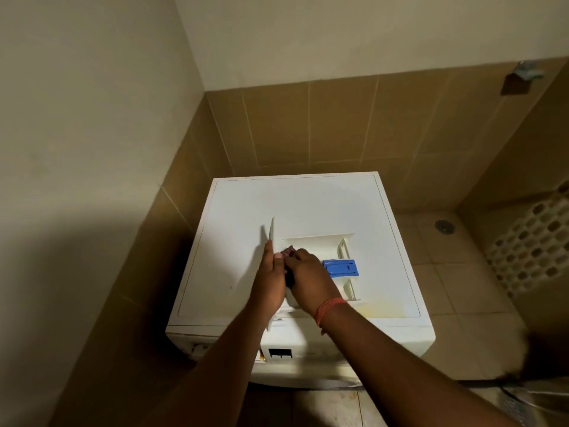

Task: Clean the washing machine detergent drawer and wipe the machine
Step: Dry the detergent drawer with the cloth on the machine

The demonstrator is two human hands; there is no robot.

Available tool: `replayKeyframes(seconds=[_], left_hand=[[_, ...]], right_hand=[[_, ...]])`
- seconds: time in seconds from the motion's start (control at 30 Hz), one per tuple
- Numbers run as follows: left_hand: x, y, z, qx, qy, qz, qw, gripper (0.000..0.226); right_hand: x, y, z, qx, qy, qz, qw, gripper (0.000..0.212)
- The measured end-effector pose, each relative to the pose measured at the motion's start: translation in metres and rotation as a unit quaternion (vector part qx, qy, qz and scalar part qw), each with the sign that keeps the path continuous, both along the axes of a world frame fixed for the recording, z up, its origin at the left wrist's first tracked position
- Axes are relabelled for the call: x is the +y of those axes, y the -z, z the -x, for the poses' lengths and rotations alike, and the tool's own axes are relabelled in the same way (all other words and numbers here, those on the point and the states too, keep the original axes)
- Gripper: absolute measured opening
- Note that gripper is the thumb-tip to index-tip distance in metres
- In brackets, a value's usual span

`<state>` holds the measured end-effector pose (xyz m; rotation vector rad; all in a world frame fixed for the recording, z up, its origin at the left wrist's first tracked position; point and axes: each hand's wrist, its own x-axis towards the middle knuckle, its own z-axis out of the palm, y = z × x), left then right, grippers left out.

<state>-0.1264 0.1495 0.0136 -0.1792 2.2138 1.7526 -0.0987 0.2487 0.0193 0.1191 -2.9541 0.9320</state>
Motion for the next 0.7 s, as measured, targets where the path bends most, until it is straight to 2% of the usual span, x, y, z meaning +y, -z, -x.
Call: replayKeyframes(seconds=[0.1, 0.2, 0.33, 0.43, 0.7], left_hand=[[-0.001, 0.0, -0.004, 0.019, 0.011, 0.026, 0.999, 0.049], [-0.001, 0.0, -0.002, 0.03, 0.017, 0.055, 0.998, 0.049], [-0.002, -0.002, -0.003, 0.023, 0.013, 0.052, 0.998, 0.049], [-0.002, 0.0, -0.002, 0.019, 0.011, 0.044, 0.999, 0.049], [-0.001, 0.006, 0.0, -0.01, -0.015, -0.016, 1.0, 0.049]], right_hand=[[-0.001, 0.003, 0.018, 0.028, 0.107, 0.07, 0.991, 0.03], [0.0, -0.003, 0.055, 0.023, 0.143, 0.048, 0.988, 0.023], [0.007, -0.007, 0.073, -0.033, 0.042, -0.029, 0.998, 0.017], [0.016, -0.01, 0.06, -0.065, -0.035, -0.062, 0.995, 0.022], [0.021, -0.001, 0.014, 0.001, -0.136, -0.073, 0.988, 0.034]])
